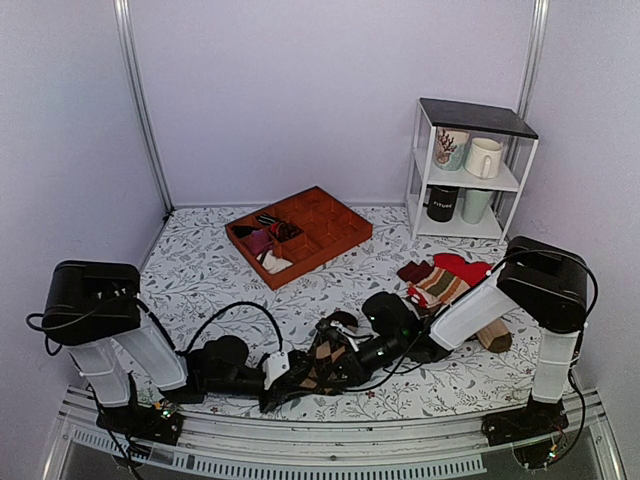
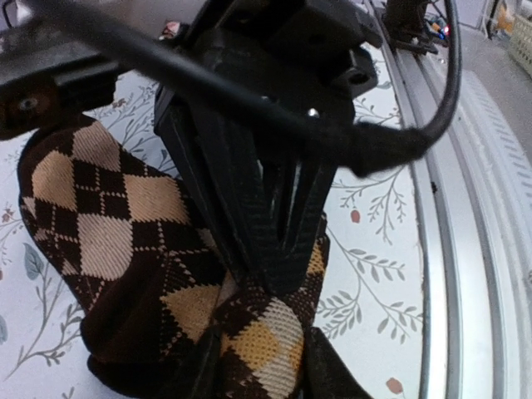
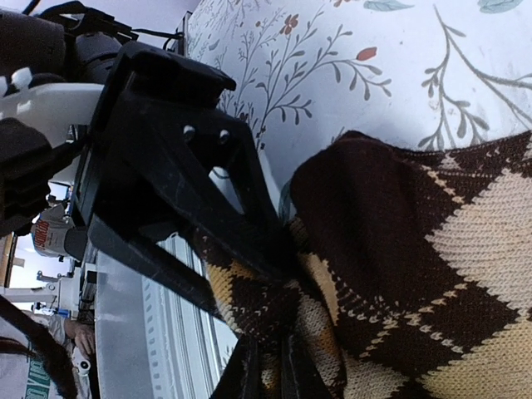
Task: Roll the socks
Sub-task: Roll a pair of socks at the center of the board.
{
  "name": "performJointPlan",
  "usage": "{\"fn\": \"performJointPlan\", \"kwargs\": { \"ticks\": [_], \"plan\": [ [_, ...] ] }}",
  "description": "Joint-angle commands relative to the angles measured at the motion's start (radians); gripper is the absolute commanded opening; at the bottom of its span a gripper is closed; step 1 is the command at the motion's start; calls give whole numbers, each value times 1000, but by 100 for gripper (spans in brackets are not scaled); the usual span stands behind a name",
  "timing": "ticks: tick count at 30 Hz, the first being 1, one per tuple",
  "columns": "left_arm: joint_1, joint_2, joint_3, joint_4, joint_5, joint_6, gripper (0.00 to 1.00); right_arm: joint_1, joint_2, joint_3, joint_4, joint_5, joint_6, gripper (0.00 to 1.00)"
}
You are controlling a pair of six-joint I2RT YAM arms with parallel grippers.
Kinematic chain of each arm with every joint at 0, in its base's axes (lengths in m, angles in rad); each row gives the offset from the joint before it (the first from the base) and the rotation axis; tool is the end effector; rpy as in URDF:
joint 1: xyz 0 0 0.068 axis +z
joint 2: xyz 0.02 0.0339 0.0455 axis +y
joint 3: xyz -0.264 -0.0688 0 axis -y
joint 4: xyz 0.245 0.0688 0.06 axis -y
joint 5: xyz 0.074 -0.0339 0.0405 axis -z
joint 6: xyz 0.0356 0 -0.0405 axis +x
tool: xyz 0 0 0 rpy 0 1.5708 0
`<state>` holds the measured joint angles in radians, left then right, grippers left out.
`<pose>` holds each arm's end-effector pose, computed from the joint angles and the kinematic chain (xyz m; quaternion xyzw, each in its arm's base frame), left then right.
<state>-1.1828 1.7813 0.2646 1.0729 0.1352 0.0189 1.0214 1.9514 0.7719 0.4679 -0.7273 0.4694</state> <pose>0.0890 -0.2305 0.0834 0.5066 0.6753 -0.3406 0.4138 0.1590 0.3050 0.0893 -0.3741 0.7772 0.5016 0.0667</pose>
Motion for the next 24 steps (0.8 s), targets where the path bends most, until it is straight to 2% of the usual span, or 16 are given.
{"fn": "performJointPlan", "kwargs": {
  "ticks": [1,4,8,11,14,19,24],
  "plan": [
    [13,37,27,35,67,9,12,7,92,-66,-271,42,21,11],
    [18,42,31,29,91,-5,0,6,94,-60,-277,47,20,11],
    [25,8,39,-26,113,-45,0,4,95,-47,-283,51,13,13],
    [40,-21,98,-238,117,-129,0,5,35,-37,-308,96,-19,23],
    [49,-39,155,-440,125,-223,0,3,-104,-43,-331,207,-72,33],
    [60,-51,208,-675,166,-318,0,3,-355,-119,-235,357,-220,38],
    [101,-11,214,-751,227,-360,0,5,-414,-221,-83,362,-400,40]
  ]
}}
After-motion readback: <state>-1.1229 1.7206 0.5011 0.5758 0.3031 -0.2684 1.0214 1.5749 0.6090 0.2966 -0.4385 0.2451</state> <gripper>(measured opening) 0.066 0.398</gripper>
